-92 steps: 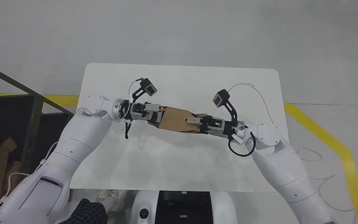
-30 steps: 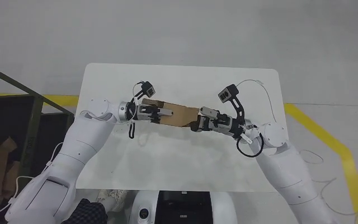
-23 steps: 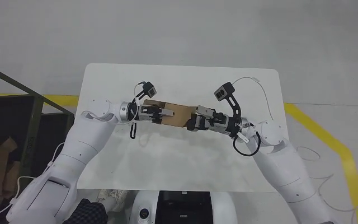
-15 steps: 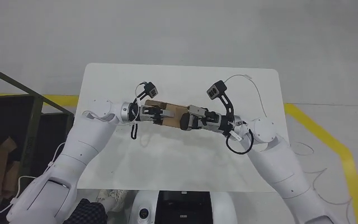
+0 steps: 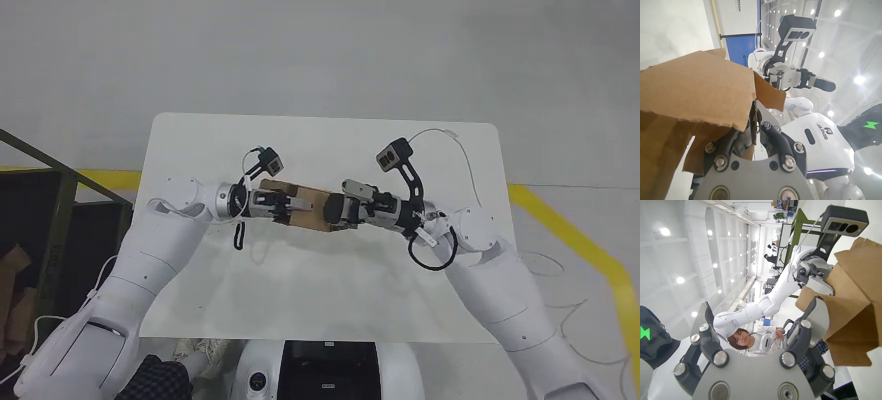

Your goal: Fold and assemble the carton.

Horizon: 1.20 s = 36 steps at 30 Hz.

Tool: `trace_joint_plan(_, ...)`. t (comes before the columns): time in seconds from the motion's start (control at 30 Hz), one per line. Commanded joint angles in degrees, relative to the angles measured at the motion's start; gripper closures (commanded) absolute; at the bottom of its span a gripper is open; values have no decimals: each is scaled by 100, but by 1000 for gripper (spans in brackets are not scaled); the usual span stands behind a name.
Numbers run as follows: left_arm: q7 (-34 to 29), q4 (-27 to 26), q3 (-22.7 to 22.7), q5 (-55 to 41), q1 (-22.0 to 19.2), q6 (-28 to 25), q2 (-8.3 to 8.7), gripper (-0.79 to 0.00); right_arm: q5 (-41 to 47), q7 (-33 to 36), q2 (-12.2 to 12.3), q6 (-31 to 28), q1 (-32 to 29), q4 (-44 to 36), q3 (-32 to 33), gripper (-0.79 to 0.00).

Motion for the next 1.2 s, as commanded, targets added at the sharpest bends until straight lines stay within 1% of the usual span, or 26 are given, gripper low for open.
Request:
trace_joint_plan(0.0, -29, 29, -19, -36, 0, 15, -3, 0, 18, 40, 36, 17, -117, -51, 169, -785)
trace_joint_plan(0.17, -144, 118, -84, -273, 7, 105, -17, 0, 6, 150, 116, 110, -438, -149, 480, -785)
trace_joint_plan(0.3, -264, 183, -144, -441, -8, 182, -26, 0, 29, 225, 127, 156, -532, -145, 498, -785)
trace_joint_plan(0.7, -439, 206, -224, -587, 16, 332, -51, 0, 55, 391, 74, -21, -375, 3, 321, -785)
trace_joint_plan(0.8, -469, 206, -229, -577, 16, 361, -59, 0, 210, 274, 74, -227, -358, 141, 486, -785)
trace_joint_plan(0.93, -503, 205, -238, -584, 21, 408, -68, 0, 185, 346, 87, -218, -334, 168, 572, -785)
trace_joint_plan(1.17, -482, 218, -234, -630, -1, 446, -103, 0, 185, 443, 25, -187, -279, 222, 251, -785)
